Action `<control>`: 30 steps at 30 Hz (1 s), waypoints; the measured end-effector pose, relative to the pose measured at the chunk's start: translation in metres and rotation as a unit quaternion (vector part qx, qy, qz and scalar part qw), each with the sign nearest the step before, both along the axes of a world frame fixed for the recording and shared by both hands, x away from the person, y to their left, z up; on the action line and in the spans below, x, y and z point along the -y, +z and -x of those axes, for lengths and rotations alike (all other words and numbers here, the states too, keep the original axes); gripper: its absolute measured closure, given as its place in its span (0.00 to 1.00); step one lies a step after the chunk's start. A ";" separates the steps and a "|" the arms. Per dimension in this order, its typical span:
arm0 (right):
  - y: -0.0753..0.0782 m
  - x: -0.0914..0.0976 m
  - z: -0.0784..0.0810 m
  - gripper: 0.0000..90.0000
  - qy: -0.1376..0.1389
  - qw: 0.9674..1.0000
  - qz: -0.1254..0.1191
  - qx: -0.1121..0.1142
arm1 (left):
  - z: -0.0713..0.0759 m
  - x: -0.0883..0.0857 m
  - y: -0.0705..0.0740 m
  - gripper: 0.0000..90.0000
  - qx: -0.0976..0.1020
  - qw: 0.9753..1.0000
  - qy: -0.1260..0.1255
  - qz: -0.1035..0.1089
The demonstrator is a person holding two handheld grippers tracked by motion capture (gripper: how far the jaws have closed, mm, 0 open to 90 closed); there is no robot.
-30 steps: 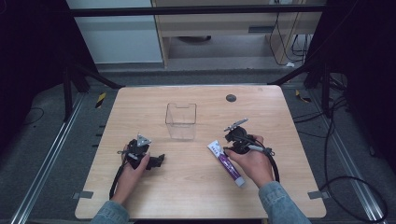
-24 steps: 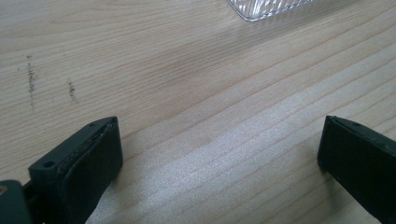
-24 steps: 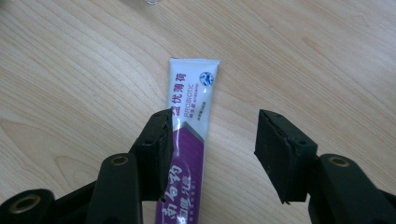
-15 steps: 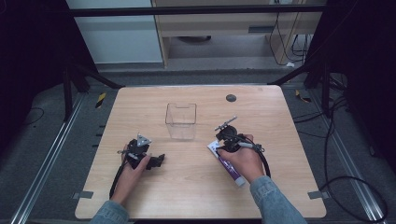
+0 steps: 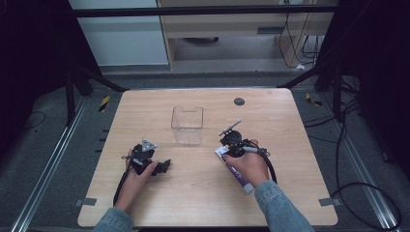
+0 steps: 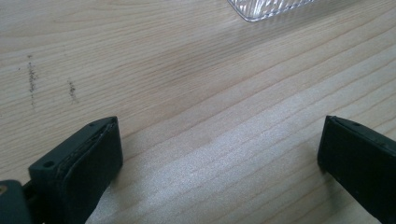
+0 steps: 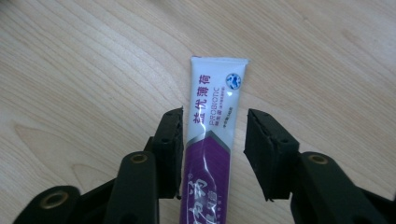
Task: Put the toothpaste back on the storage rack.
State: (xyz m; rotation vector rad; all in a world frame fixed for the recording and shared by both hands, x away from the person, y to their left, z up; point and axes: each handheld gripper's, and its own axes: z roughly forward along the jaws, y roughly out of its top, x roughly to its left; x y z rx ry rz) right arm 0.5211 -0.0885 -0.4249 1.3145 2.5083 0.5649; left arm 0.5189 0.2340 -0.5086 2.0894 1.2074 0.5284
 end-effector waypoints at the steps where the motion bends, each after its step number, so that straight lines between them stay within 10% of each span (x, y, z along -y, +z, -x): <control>1: -0.001 0.000 0.000 0.66 0.003 1.000 0.000 -0.001 | 0.000 0.000 0.000 0.00 0.000 1.000 0.000 0.000; 30: -0.036 -0.009 -0.016 0.56 -0.017 0.998 0.012 -0.053 | -0.001 0.000 0.000 0.00 -0.001 1.000 0.000 0.000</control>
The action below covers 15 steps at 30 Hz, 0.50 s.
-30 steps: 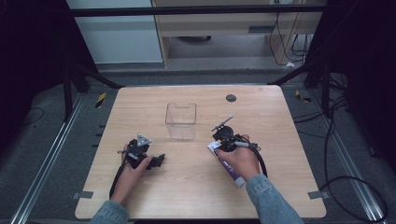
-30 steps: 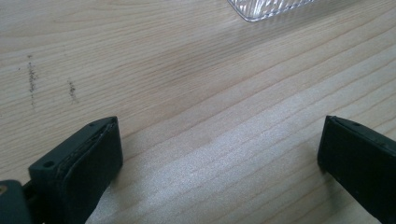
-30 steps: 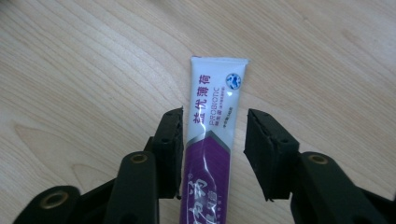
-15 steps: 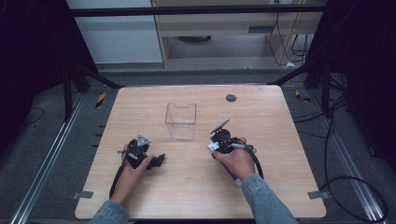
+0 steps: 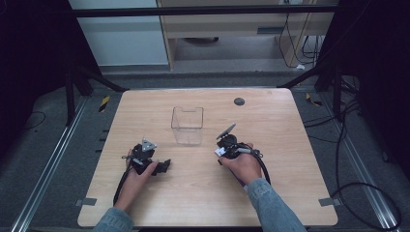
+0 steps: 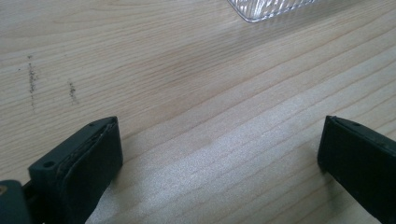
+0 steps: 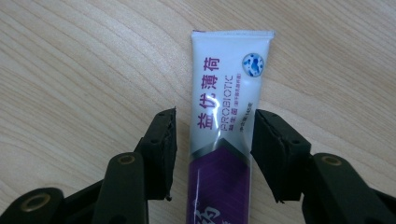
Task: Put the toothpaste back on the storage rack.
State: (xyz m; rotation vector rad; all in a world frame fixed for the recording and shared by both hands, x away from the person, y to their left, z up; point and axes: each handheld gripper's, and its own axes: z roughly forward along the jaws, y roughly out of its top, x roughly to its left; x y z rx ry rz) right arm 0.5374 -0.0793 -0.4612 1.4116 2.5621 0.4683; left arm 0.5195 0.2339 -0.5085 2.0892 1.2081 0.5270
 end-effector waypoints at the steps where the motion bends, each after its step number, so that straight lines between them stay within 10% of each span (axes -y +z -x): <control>1: -0.001 0.000 0.000 0.56 0.001 1.000 0.000 0.000 | 0.000 0.000 0.000 0.00 0.000 1.000 0.000 0.000; 15: -0.007 0.001 -0.002 0.58 -0.006 1.000 0.008 -0.007 | 0.000 0.000 0.000 0.00 0.000 1.000 0.000 0.000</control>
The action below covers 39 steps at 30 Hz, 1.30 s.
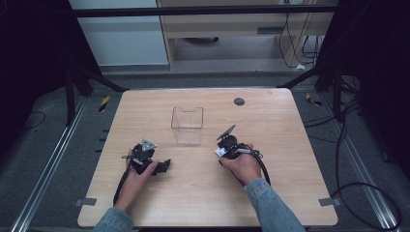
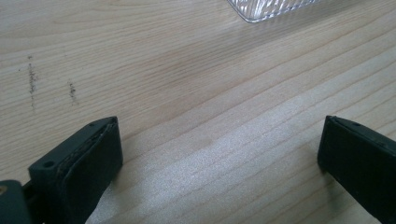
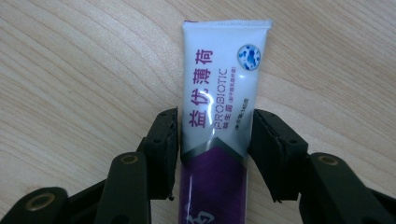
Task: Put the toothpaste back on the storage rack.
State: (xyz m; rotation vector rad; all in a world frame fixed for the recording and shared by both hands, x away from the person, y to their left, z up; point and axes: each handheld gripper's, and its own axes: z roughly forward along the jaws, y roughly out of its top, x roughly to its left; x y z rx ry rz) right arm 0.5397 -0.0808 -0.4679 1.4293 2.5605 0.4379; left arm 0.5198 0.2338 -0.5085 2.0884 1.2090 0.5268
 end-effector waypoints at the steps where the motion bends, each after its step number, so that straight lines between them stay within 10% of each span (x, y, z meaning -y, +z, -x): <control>1: -0.001 0.000 0.000 0.58 0.002 1.000 0.000 0.002 | 0.000 0.000 0.000 0.00 0.000 1.000 0.000 0.000; 39: 0.000 0.001 0.000 0.73 0.007 1.000 0.017 0.003 | -0.001 0.000 0.000 0.00 0.001 1.000 0.001 0.000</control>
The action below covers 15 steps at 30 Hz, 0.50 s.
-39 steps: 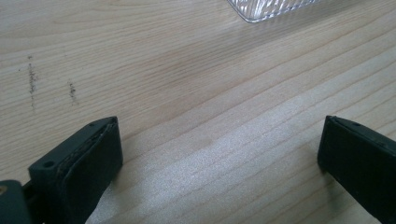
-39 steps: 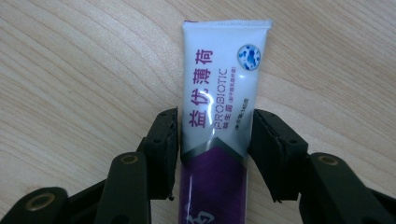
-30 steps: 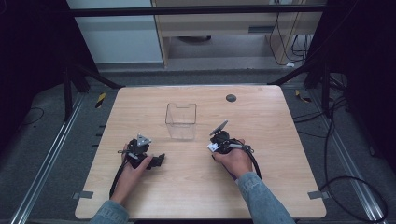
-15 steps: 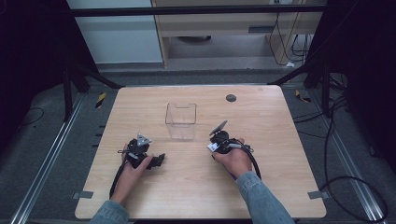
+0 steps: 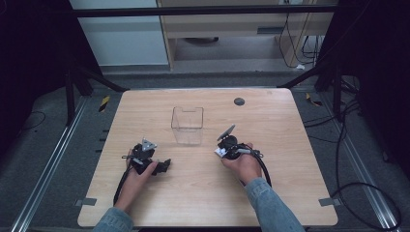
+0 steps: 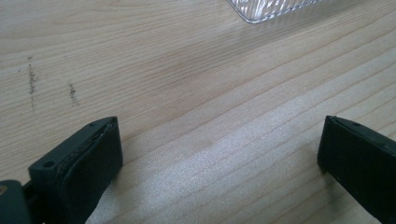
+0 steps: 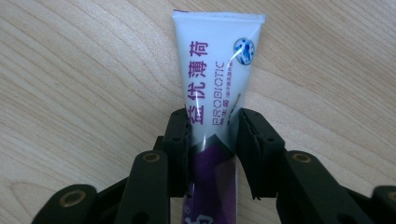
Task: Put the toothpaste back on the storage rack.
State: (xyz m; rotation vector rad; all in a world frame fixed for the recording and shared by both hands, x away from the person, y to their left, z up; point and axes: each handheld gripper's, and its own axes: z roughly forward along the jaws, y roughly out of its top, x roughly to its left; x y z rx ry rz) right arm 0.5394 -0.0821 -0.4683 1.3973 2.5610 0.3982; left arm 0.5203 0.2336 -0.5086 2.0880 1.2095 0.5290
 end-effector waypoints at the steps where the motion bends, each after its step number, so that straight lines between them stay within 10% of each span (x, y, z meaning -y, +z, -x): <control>1: 0.000 0.000 0.000 0.75 -0.001 1.000 -0.001 0.000 | 0.000 0.000 0.000 0.00 0.000 1.000 0.000 0.000; 15: 0.010 0.011 0.006 0.87 -0.012 0.999 -0.034 0.017 | 0.000 0.000 0.000 0.00 0.000 1.000 0.000 -0.001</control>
